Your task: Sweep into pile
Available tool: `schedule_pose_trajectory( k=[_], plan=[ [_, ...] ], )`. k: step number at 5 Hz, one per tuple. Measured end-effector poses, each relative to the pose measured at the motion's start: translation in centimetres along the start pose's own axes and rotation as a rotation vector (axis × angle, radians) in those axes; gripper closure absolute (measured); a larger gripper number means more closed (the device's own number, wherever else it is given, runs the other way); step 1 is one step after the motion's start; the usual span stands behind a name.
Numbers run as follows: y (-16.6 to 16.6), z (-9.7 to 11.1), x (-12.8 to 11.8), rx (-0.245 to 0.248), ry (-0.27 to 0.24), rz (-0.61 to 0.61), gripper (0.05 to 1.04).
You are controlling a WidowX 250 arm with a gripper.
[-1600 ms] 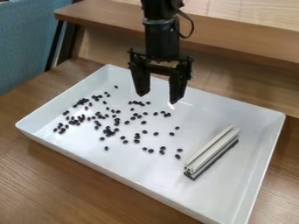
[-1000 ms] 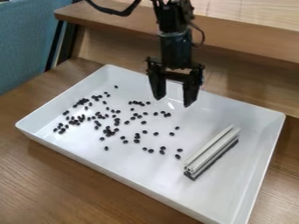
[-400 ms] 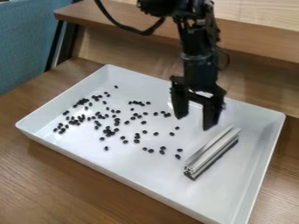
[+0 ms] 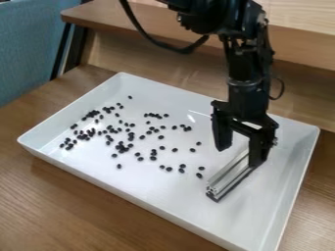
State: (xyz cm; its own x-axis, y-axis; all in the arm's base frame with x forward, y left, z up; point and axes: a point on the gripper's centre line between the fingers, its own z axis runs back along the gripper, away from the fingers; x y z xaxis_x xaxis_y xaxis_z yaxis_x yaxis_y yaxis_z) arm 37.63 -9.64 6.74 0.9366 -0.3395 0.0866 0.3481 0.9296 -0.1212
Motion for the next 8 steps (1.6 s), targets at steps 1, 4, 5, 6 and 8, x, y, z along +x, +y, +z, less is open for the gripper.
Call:
schedule_pose_trajectory(
  k=[1, 4, 5, 6, 8],
  plan=[
    [-0.5, -0.1, 0.4, 0.024, -0.017, 0.000, 0.083],
    [0.8, -3.4, 0.3, 0.089, 0.052, 0.029, 0.121],
    [0.5, -3.8, 0.6, 0.059, 0.009, 0.020, 0.396],
    [0.8, -3.7, 0.7, 0.049, 0.006, 0.026, 0.655],
    [2.2, -3.3, 0.2, 0.033, 0.026, 0.051, 0.676]
  ],
)
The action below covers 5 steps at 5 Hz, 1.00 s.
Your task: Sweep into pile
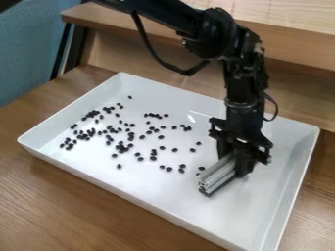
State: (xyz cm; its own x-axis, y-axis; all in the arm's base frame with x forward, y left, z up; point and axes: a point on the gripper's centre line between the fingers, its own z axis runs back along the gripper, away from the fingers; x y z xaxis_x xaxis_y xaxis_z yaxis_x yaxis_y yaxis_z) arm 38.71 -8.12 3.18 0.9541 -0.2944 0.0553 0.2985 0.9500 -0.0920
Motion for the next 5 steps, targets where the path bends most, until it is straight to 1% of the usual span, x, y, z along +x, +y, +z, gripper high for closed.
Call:
schedule_pose_trajectory(
  k=[1, 3, 5],
  plan=[
    [3.3, 0.3, -0.3, 0.030, -0.017, 0.048, 0.676],
    [6.7, 0.4, -1.1, 0.072, -0.069, 0.098, 0.676],
    [11.2, 1.0, -2.2, 0.109, -0.071, 0.220, 0.676]
  ],
)
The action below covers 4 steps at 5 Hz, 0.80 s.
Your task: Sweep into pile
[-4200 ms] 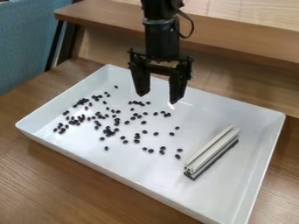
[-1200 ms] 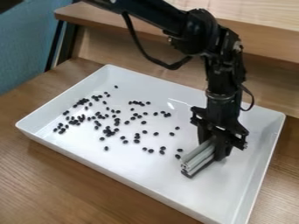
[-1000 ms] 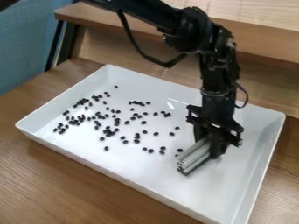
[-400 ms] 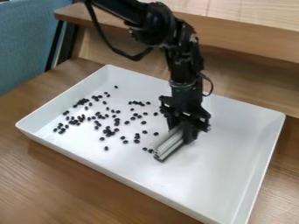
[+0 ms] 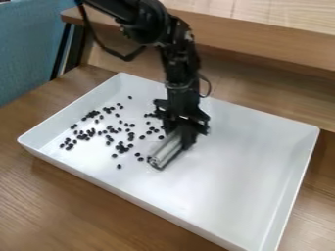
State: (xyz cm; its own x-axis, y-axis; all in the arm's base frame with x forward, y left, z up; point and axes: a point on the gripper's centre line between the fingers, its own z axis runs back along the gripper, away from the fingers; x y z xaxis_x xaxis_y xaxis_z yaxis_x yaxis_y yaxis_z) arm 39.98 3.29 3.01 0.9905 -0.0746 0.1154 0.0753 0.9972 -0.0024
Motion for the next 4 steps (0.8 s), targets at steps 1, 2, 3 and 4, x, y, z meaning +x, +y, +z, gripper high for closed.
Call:
schedule_pose_trajectory(
  k=[1, 2, 3, 4],
  plan=[
    [2.2, 0.1, 0.2, 0.005, 0.003, 0.047, 0.676],
    [4.8, 0.1, 0.1, 0.011, 0.012, 0.100, 0.676],
    [7.2, 0.3, -0.5, 0.021, 0.016, 0.135, 0.676],
    [8.4, 0.3, -1.1, 0.015, 0.025, 0.154, 0.676]
  ],
)
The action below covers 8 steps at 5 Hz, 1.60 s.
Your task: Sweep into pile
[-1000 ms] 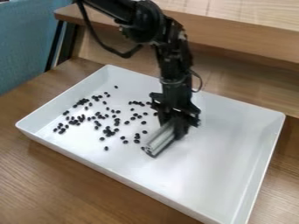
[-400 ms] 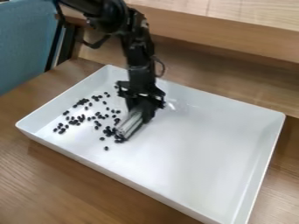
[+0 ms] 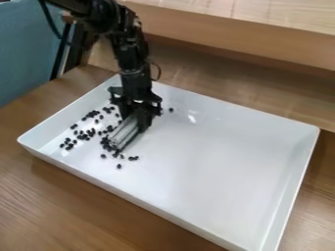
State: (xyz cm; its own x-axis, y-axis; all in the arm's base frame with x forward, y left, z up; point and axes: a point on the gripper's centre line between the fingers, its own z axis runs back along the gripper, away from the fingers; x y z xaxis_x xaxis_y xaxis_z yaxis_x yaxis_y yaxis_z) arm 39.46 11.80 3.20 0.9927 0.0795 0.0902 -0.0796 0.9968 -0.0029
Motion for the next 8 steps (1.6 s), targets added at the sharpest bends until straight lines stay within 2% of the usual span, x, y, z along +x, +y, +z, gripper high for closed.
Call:
schedule_pose_trajectory(
  k=[1, 3, 5, 6, 7, 8],
  plan=[
    [1.6, 0.0, -0.6, -0.009, 0.011, 0.024, 0.676],
    [4.0, 0.2, -1.3, 0.005, 0.015, 0.072, 0.676],
    [4.2, 0.2, -1.4, 0.017, 0.018, 0.062, 0.676],
    [4.0, 0.2, -1.4, 0.015, 0.026, 0.060, 0.606],
    [3.5, 0.3, -1.2, 0.010, 0.049, 0.044, 0.319],
    [2.6, 0.4, -1.3, -0.015, 0.064, 0.036, 0.093]
  ],
)
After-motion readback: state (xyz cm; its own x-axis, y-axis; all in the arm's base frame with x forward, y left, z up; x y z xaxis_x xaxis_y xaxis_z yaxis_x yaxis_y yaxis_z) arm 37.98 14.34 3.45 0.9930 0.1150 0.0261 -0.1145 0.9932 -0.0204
